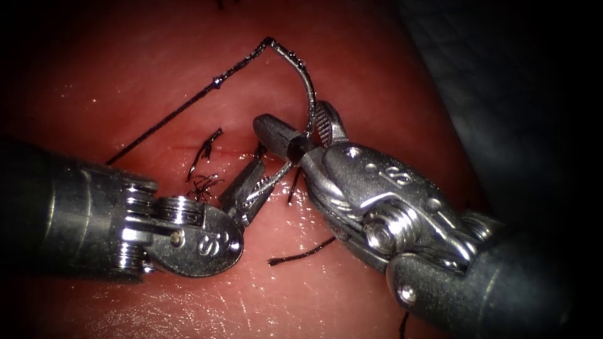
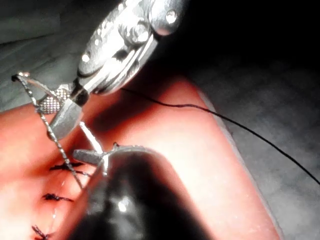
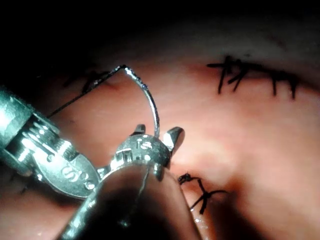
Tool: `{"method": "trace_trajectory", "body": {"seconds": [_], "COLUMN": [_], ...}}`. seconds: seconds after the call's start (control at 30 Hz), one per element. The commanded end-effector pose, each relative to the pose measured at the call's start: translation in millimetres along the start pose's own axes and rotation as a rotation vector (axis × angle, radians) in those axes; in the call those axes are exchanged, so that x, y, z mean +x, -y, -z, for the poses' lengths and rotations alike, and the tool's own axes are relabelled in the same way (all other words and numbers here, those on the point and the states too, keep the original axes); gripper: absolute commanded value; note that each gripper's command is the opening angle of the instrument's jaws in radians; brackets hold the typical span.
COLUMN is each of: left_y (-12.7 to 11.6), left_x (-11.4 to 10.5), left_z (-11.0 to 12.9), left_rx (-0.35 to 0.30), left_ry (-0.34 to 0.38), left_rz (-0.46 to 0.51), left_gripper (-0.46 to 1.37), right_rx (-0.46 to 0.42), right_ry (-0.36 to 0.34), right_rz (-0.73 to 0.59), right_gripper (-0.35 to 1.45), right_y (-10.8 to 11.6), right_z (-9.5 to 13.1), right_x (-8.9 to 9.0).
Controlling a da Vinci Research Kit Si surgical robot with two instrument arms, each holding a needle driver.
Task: Wound Closure
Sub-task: Hand over the needle from the left to the right gripper
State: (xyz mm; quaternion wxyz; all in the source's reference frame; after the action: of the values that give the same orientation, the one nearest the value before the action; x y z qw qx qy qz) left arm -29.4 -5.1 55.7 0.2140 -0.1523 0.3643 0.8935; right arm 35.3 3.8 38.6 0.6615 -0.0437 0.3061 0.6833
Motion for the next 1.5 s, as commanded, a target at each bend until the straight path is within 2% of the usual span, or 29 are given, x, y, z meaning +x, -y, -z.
{"method": "trace_trajectory", "body": {"seconds": [0.03, 0.07, 0.2, 0.43, 0.5, 0.53, 0.57, 0.6, 0.63, 0.67, 0.7, 0.73, 0.77, 0.8, 0.83, 0.87, 0.93, 0.97, 1.13, 1.3, 1.43, 1.5], "left_y": [0.0, 0.0, 0.0, 0.1, 0.3, 0.3, 0.3, 0.4, 0.6, 0.8, 0.9, 1.0, 1.0, 1.1, 1.1, 1.1, 1.3, 1.6, 3.3, 5.2, 6.7, 7.2], "left_x": [0.0, 0.0, 0.1, 0.2, 0.4, 0.5, 0.5, 0.6, 0.7, 0.9, 0.9, 1.0, 1.1, 1.2, 1.2, 1.2, 1.1, 1.0, 0.3, -1.0, -1.5, -1.5], "left_z": [0.0, 0.0, 0.0, -0.1, -0.3, -0.3, -0.3, -0.2, -0.2, -0.2, -0.1, 0.1, 0.5, 0.9, 1.1, 1.9, 2.7, 3.5, 5.2, 5.6, 5.1, 4.8], "left_rx": [-0.009, -0.011, -0.015, -0.021, -0.038, -0.046, -0.053, -0.066, -0.117, -0.2, -0.251, -0.349, -0.46, -0.509, -0.523, -0.584, -0.653, -0.716, -0.837, -0.95, -0.992, -1.0], "left_ry": [-0.001, -0.007, -0.019, -0.037, -0.065, -0.077, -0.102, -0.118, -0.153, -0.191, -0.2, -0.205, -0.206, -0.211, -0.213, -0.231, -0.234, -0.242, -0.285, -0.319, -0.351, -0.381], "left_rz": [-0.001, -0.006, -0.03, -0.117, -0.134, -0.133, -0.114, -0.078, -0.032, -0.004, 0.023, 0.067, 0.089, 0.119, 0.127, 0.161, 0.197, 0.221, 0.32, 0.448, 0.527, 0.545], "left_gripper": [-0.35, -0.35, -0.35, -0.35, -0.02, 0.23, 0.66, 0.75, 0.87, 1.05, 1.11, 1.3, 1.36, 1.35, 1.35, 1.36, 1.36, 1.36, 1.36, 1.36, 1.36, 1.36], "right_rx": [-0.015, -0.044, -0.084, -0.086, -0.086, -0.086, -0.086, -0.086, -0.086, -0.086, -0.086, -0.085, -0.081, -0.078, -0.077, -0.071, -0.057, -0.045, 0.003, 0.068, 0.196, 0.229], "right_ry": [0.016, 0.036, 0.027, 0.02, 0.021, 0.021, 0.021, 0.021, 0.021, 0.021, 0.022, 0.016, 0.014, 0.012, 0.009, 0.008, 0.008, 0.008, 0.019, 0.028, 0.025, 0.022], "right_rz": [-0.033, -0.124, -0.147, -0.154, -0.153, -0.153, -0.153, -0.153, -0.153, -0.153, -0.153, -0.153, -0.153, -0.154, -0.154, -0.154, -0.149, -0.131, -0.058, 0.049, 0.292, 0.352], "right_gripper": [-0.13, -0.35, -0.35, -0.35, -0.35, -0.35, -0.35, -0.35, -0.35, -0.35, -0.35, -0.35, -0.35, -0.35, -0.35, -0.35, -0.35, -0.35, -0.35, -0.35, -0.35, -0.35], "right_y": [0.0, 0.1, 0.2, 0.1, 0.1, 0.1, 0.0, 0.0, 0.0, -0.1, -0.1, -0.2, -0.3, -0.4, -0.4, -0.5, -0.7, -0.9, -1.9, -3.0, -4.2, -4.7], "right_z": [0.1, 0.2, 0.2, 0.3, 0.3, 0.3, 0.3, 0.3, 0.3, 0.3, 0.3, 0.3, 0.3, 0.2, 0.2, 0.2, 0.2, 0.2, 0.3, 0.5, 1.1, 1.4], "right_x": [-0.2, -0.5, -0.7, -0.7, -0.7, -0.7, -0.7, -0.7, -0.6, -0.6, -0.6, -0.5, -0.5, -0.4, -0.4, -0.3, -0.1, 0.0, 0.3, 0.5, 0.7, 0.7]}}
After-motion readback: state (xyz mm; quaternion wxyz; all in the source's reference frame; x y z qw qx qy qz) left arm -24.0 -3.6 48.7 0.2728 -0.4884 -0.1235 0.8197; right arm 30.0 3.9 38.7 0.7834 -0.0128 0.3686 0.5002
